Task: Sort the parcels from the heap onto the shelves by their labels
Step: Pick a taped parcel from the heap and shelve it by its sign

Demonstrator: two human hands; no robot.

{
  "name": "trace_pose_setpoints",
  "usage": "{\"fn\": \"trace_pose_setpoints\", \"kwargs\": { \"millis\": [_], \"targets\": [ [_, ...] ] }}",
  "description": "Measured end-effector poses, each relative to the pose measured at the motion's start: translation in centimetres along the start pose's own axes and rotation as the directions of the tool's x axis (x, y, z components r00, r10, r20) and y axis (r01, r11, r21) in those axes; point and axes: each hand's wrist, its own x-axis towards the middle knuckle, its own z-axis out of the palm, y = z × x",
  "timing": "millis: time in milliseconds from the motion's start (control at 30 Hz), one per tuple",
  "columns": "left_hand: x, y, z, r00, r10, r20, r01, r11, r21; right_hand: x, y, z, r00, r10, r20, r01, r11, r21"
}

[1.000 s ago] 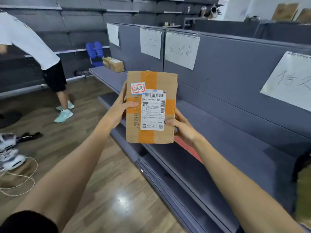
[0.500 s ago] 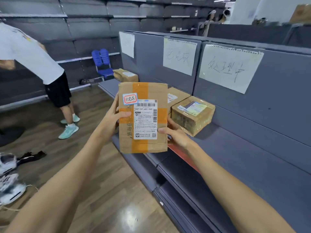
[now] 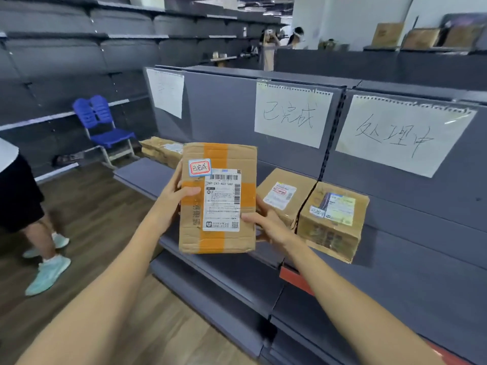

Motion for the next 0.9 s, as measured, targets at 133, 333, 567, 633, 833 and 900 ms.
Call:
{"fn": "trace_pose_setpoints", "kwargs": {
  "millis": [133, 333, 567, 633, 833, 900],
  "targets": [
    [7.4, -0.6, -1.8, 0.999, 0.007, 0.034, -0.006, 1.0, -0.019, 6.3, -0.3, -0.3, 0.999, -0.025, -0.043, 0.027, 0.999, 0.041],
    [17.4, -0.7, -1.8, 0.991, -0.01, 0.135, 0.018, 0.998, -0.06, 12.7, -2.3, -3.1, 0.972, -0.083, -0.22, 0.086, 0.996, 0.005],
    [25.1, -2.1, -0.6, 0.947, -0.027, 0.32, 0.061, 0.993, -0.099, 15.2, -2.4, -3.9, 0.914, -0.032, -0.404, 0.054, 0.998, 0.044],
    [27.0, -3.1, -0.9, 0.929, -0.03, 0.369, 0.079, 0.99, -0.118, 15.9, -2.2, -3.7, 0.899, -0.008, -0.438, 0.03, 0.999, 0.043],
    [30.9, -4.5, -2.0, 0.875, -0.012, 0.484, 0.099, 0.983, -0.153, 17.8, -2.7, -2.5, 0.853, 0.024, -0.522, -0.007, 0.999, 0.034],
    [32.1, -4.5, -2.4, 0.856, 0.004, 0.516, 0.091, 0.983, -0.158, 18.5, -2.7, -1.8, 0.824, 0.011, -0.567, -0.013, 1.0, 0.0]
  ]
}}
